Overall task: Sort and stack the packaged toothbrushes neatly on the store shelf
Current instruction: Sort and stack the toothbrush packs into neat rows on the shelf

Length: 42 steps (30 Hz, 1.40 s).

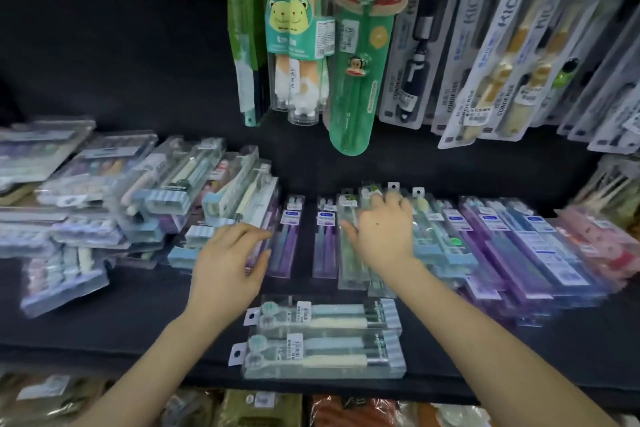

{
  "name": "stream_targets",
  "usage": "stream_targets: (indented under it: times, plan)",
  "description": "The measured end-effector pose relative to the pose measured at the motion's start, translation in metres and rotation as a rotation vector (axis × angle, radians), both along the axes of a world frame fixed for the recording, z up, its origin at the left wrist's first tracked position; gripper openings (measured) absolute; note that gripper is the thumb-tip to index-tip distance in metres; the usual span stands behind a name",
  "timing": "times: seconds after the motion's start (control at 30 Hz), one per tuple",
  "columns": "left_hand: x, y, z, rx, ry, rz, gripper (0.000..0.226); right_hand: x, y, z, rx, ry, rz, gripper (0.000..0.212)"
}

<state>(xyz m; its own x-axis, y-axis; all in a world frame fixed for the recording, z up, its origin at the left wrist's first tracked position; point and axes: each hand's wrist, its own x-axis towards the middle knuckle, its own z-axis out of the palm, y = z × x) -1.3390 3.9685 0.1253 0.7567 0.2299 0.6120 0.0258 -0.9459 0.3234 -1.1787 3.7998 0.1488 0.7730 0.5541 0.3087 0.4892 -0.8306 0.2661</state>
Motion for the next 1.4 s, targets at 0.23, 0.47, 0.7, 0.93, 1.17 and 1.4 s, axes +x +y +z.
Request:
stream_targets:
  times: [0.23,0.47,0.7,0.93,1.17,1.4]
  plan:
    - [0.006,0.004,-0.002,0.076,0.116,-0.091,0.027,-0.01,0.015,-0.019,-0.007,0.193,0.165,0.042]
    - [0.041,-0.008,-0.019,-0.25,0.372,-0.079,0.051,-0.016,0.011,-0.032,-0.059,0.345,0.413,0.04]
    - [0.039,-0.008,-0.024,-0.438,0.563,-0.124,0.061,-0.023,-0.003,-0.026,-0.048,0.537,0.487,0.035]
    - [0.021,-0.023,-0.03,-0.429,0.58,-0.208,0.058,-0.035,-0.024,-0.034,-0.001,0.376,0.504,0.031]
    - [0.013,-0.025,-0.03,-0.444,0.337,0.056,0.043,-0.067,-0.011,-0.041,0.377,0.084,0.362,0.023]
    - [0.033,-0.023,-0.025,-0.739,0.351,0.108,0.04,-0.071,0.025,-0.044,0.269,0.253,0.118,0.041]
